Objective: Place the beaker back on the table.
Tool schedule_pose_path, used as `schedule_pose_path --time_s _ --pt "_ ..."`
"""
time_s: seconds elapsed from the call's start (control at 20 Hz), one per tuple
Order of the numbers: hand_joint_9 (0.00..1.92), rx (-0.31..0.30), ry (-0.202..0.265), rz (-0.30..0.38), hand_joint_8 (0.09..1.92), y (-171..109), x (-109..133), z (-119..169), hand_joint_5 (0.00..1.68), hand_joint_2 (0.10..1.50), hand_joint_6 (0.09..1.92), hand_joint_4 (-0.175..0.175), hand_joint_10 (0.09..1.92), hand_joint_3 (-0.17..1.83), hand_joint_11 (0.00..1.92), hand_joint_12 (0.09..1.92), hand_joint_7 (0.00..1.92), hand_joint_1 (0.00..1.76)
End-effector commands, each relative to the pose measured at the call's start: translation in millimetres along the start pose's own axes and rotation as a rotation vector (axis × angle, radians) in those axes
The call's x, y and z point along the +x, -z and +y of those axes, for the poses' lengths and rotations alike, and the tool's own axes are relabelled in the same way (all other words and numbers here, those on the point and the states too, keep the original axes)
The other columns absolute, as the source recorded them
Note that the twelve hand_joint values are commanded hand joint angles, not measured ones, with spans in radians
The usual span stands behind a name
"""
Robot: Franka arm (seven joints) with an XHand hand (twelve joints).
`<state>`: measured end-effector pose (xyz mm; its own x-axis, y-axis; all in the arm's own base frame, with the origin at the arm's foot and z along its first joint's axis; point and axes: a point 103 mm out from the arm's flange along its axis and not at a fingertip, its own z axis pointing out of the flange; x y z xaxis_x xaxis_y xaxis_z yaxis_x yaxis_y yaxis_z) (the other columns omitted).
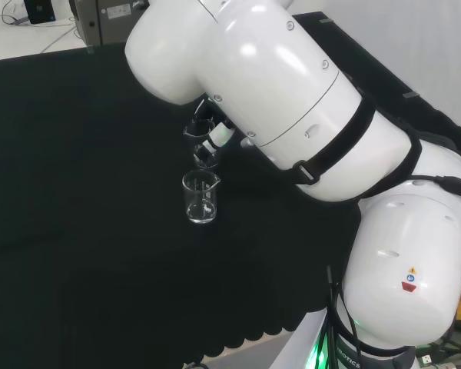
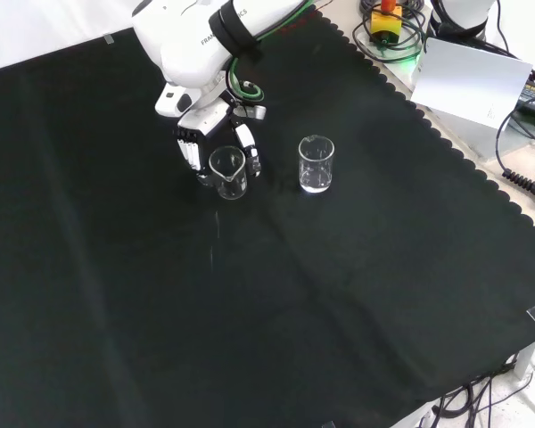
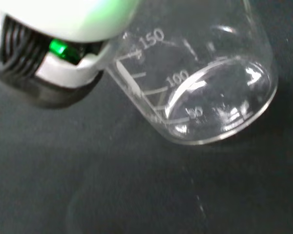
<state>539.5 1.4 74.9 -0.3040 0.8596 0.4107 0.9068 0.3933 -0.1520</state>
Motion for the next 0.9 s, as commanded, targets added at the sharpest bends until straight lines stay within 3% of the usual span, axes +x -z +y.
schedule_pose_path --time_s 0.05,0.25,0.65,0.9 --pt "1.05 0.093 -0.008 -0.029 0.66 -2.3 -0.7 -7.1 0.64 0.57 0.71 -0.010 0.09 0.61 0.68 1.12 0.61 1.09" --pt "0.89 0.082 -0.011 -0.034 0.68 4.6 0.0 -13.9 0.47 0.52 0.58 -0.027 0.09 0.66 0.43 1.29 0.45 1.04" --pt "0.82 0.061 -0.011 -0.056 0.69 27.6 7.6 -27.9 0.46 0.51 0.46 -0.037 0.09 0.65 0.36 1.32 0.39 1.01" --pt "0.76 0.019 -0.008 -0.079 0.68 63.4 24.6 -46.8 0.46 0.51 0.40 -0.041 0.09 0.62 0.29 1.36 0.32 0.97"
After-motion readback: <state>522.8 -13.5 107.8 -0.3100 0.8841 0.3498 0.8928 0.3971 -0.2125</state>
